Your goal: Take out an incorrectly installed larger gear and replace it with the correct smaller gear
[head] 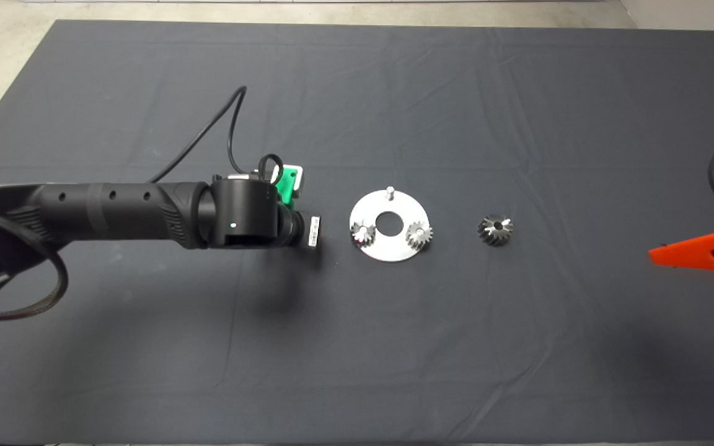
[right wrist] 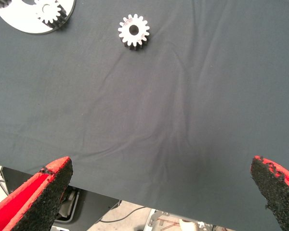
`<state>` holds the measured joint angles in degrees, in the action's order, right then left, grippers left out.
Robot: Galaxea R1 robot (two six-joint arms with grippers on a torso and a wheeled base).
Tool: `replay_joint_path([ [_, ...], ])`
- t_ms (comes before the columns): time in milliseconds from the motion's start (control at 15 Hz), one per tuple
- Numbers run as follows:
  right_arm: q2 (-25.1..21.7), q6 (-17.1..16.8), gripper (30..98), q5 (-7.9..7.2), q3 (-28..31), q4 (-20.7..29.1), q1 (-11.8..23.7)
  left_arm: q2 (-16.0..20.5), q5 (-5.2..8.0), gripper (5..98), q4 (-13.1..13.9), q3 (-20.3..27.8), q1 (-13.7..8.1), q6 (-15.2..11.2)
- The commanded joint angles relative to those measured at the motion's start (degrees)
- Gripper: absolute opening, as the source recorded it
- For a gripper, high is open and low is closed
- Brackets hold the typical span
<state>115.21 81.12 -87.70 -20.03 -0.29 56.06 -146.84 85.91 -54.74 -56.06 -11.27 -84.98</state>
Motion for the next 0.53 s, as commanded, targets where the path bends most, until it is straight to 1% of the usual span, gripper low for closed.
replay_joint_path([
  [0, -0.1, 0.3, 97.7, -2.21, 0.4, 1.9, 1.2, -0.2, 0.23, 70.7, -1.0, 0.0, -0.6, 0.2],
  [267, -0.1, 0.3, 97.7, -2.18, 0.4, 1.9, 1.2, -0.4, 0.23, 69.8, -1.4, -0.1, -0.6, 0.2],
  [400, -0.2, 0.3, 97.7, -2.21, 0.4, 1.9, 1.2, -0.7, 0.23, 64.8, -2.5, -0.8, -0.6, 0.2],
  [467, -0.2, 0.3, 97.7, -2.18, 0.4, 1.9, 1.2, -0.9, 0.23, 64.9, -2.7, -0.8, -0.6, 0.2],
])
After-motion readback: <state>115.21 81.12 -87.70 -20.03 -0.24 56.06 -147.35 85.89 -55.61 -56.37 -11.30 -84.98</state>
